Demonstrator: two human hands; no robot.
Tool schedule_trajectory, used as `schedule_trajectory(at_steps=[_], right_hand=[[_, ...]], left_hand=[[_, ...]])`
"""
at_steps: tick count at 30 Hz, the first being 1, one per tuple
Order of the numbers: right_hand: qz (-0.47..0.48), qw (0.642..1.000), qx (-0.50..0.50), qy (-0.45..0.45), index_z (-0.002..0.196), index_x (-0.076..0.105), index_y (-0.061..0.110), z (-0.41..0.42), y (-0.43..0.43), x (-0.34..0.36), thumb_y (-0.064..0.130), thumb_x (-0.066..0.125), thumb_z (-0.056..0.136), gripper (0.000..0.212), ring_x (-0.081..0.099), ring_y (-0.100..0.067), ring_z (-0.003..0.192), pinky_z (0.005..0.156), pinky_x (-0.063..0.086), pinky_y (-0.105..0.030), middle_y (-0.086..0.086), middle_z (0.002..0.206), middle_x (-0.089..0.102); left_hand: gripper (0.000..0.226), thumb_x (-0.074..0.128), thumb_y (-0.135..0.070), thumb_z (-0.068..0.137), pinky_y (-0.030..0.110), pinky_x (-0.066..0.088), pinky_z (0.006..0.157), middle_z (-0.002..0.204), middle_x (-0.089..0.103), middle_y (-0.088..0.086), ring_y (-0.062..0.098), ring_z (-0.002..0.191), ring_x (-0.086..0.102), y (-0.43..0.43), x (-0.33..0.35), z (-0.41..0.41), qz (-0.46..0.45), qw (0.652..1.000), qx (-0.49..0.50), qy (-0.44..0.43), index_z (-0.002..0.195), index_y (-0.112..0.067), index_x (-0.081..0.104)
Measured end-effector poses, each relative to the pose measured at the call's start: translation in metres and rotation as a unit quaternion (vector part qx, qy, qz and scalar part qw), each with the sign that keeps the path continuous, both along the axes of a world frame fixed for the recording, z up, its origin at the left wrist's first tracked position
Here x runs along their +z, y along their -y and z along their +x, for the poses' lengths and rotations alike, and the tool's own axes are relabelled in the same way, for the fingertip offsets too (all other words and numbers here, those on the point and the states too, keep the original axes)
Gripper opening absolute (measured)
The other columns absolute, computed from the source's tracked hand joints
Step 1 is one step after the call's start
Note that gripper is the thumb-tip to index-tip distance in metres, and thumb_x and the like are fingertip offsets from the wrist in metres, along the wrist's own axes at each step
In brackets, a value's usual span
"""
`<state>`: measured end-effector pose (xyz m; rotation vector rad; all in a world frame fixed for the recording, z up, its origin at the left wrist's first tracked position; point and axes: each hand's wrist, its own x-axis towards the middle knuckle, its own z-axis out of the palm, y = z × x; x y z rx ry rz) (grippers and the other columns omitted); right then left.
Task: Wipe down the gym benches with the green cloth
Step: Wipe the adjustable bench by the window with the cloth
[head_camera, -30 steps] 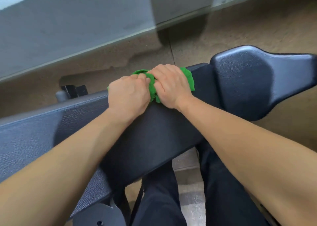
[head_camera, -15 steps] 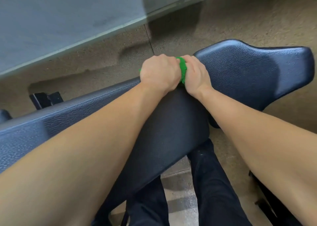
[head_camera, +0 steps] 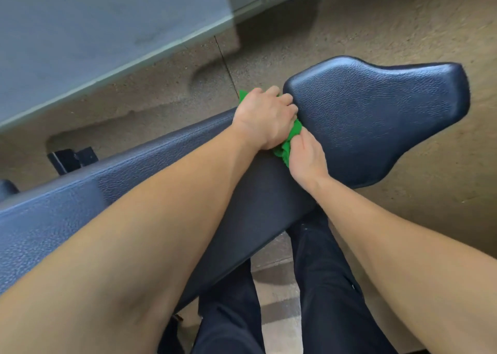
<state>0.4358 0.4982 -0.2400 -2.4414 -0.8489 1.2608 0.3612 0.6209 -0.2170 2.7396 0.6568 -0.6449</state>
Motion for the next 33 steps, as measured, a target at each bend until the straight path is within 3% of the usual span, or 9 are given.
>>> schedule_trajectory(at_steps=[5,12,18,20,23,26,29,31,33], right_hand=[[0.004,0.999,-0.032,-0.030,0.113,0.055,0.006,-0.002,0.003,0.005,0.021,0.031,0.102,0.030,0.050,-0.037,0.112,0.089,0.033,-0.042,-0.018,0.120,0.058],[-0.068,0.997,-0.012,-0.019,0.121,0.054,0.000,-0.003,0.083,0.016,0.016,0.030,0.099,0.036,0.051,-0.039,0.113,0.090,0.035,-0.041,-0.020,0.122,0.055],[-0.049,0.990,-0.117,-0.059,0.137,0.052,0.011,-0.010,0.120,0.028,0.014,0.033,0.101,0.041,0.051,-0.035,0.123,0.097,0.036,-0.035,-0.017,0.133,0.057],[-0.047,0.981,-0.162,-0.092,0.138,0.053,0.019,-0.016,0.123,0.029,0.028,0.038,0.102,0.040,0.053,-0.030,0.124,0.102,0.038,-0.034,-0.011,0.134,0.059],[-0.010,0.933,-0.317,-0.170,0.131,0.060,0.022,-0.026,0.132,0.029,0.043,0.050,0.091,0.047,0.062,-0.021,0.111,0.105,0.047,-0.038,-0.002,0.121,0.067],[0.051,0.851,-0.447,-0.270,0.135,0.054,0.002,-0.034,0.128,0.032,0.011,0.046,0.102,0.035,0.061,-0.013,0.094,0.087,0.051,-0.019,-0.002,0.105,0.064],[0.080,0.791,-0.520,-0.313,0.129,0.058,0.004,-0.044,0.126,0.036,0.014,0.039,0.105,0.032,0.062,-0.025,0.109,0.100,0.048,-0.033,-0.010,0.112,0.065],[0.077,0.776,-0.536,-0.323,0.115,0.064,0.011,-0.055,0.129,0.045,0.019,0.038,0.106,0.028,0.059,-0.030,0.120,0.108,0.045,-0.039,-0.012,0.115,0.065],[0.060,0.794,-0.519,-0.310,0.105,0.064,0.014,-0.063,0.137,0.052,0.015,0.038,0.105,0.026,0.061,-0.031,0.117,0.106,0.046,-0.041,-0.012,0.112,0.066]], left_hand=[[0.045,0.027,-0.036,0.100,0.040,0.036,0.082,0.118,0.067,0.005,0.033,0.108,0.060,-0.011,-0.002,0.017,0.007,0.999,0.015,-0.044,0.107,-0.021,0.069],[0.047,0.032,-0.032,0.096,0.047,0.028,0.110,0.090,0.074,0.001,0.033,0.100,0.055,0.086,-0.006,0.012,-0.006,1.000,-0.004,0.007,0.091,-0.018,0.076],[0.044,0.033,-0.033,0.099,0.046,0.023,0.116,0.104,0.072,-0.002,0.031,0.133,0.046,0.147,-0.003,-0.001,-0.019,0.996,0.069,0.059,0.100,-0.021,0.075],[0.045,0.030,-0.034,0.100,0.045,0.021,0.116,0.116,0.069,-0.004,0.028,0.140,0.041,0.162,0.000,-0.007,-0.015,0.993,0.094,0.069,0.106,-0.022,0.073],[0.046,0.028,-0.036,0.101,0.042,0.020,0.116,0.136,0.061,-0.008,0.023,0.142,0.038,0.184,0.007,-0.020,-0.006,0.988,0.127,0.088,0.117,-0.025,0.070],[0.047,0.025,-0.036,0.102,0.041,0.020,0.117,0.145,0.053,-0.009,0.021,0.143,0.037,0.201,0.015,-0.040,0.014,0.984,0.153,0.091,0.130,-0.026,0.061],[0.047,0.024,-0.034,0.103,0.040,0.021,0.117,0.145,0.053,-0.007,0.021,0.142,0.039,0.210,0.023,-0.055,0.024,0.980,0.166,0.103,0.134,-0.024,0.058],[0.047,0.024,-0.034,0.103,0.040,0.022,0.117,0.142,0.056,-0.005,0.021,0.140,0.041,0.219,0.027,-0.065,0.029,0.978,0.175,0.113,0.132,-0.023,0.059],[0.046,0.026,-0.033,0.102,0.039,0.025,0.116,0.137,0.060,-0.004,0.021,0.137,0.046,0.228,0.031,-0.074,0.036,0.975,0.182,0.126,0.126,-0.021,0.064]])
